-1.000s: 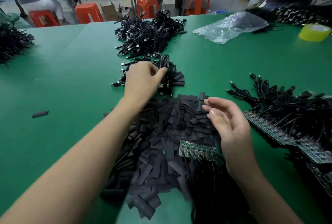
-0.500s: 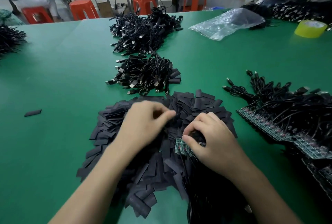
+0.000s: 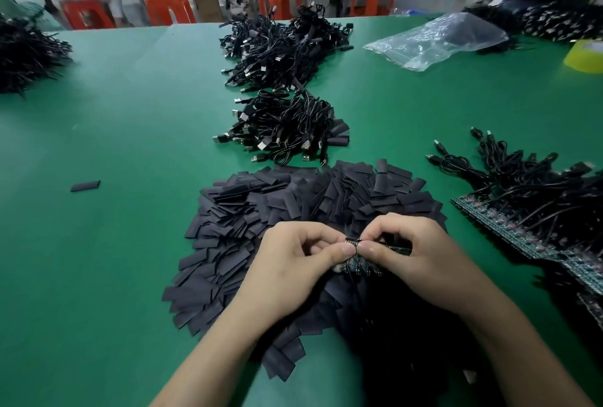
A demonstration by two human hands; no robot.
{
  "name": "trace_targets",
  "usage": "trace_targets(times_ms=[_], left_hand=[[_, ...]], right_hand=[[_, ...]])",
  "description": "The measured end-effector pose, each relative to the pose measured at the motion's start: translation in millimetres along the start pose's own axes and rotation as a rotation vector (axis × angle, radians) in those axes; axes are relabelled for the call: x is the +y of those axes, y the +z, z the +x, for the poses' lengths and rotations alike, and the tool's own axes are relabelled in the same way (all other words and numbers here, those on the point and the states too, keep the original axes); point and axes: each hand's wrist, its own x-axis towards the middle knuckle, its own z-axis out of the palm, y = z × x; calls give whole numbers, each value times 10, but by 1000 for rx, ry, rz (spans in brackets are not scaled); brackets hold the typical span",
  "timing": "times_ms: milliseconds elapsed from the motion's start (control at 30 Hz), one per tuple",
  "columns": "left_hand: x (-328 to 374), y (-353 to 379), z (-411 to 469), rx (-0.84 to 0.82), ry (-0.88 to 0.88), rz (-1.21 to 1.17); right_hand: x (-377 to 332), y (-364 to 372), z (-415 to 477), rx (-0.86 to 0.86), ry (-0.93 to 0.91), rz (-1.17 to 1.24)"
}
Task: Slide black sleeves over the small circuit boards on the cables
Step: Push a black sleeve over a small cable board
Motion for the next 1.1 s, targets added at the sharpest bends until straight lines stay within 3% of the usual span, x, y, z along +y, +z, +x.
trace_targets(times_ms=[467, 600, 700, 800, 900, 1000, 1100], left_hand=[[-3, -22, -13, -165, -119, -460], [11, -51, -12, -133, -120, -492], [35, -76, -19, -120, -43, -468], [54, -66, -24, -32, 79, -352], [33, -54, -13, 68, 192, -220], [20, -86, 11, 96, 244, -207], [-24, -166, 26, 114, 224, 6]], right_hand=[[-22, 44, 6, -93, 5, 407], [-14, -38, 0, -62, 64, 346], [25, -104, -14, 41, 49, 33], [-57, -31, -12, 175, -182, -236], [-134, 88, -20, 101, -291, -115], [-141, 132, -34, 27, -243, 40], [-165, 121, -51, -15, -185, 205]])
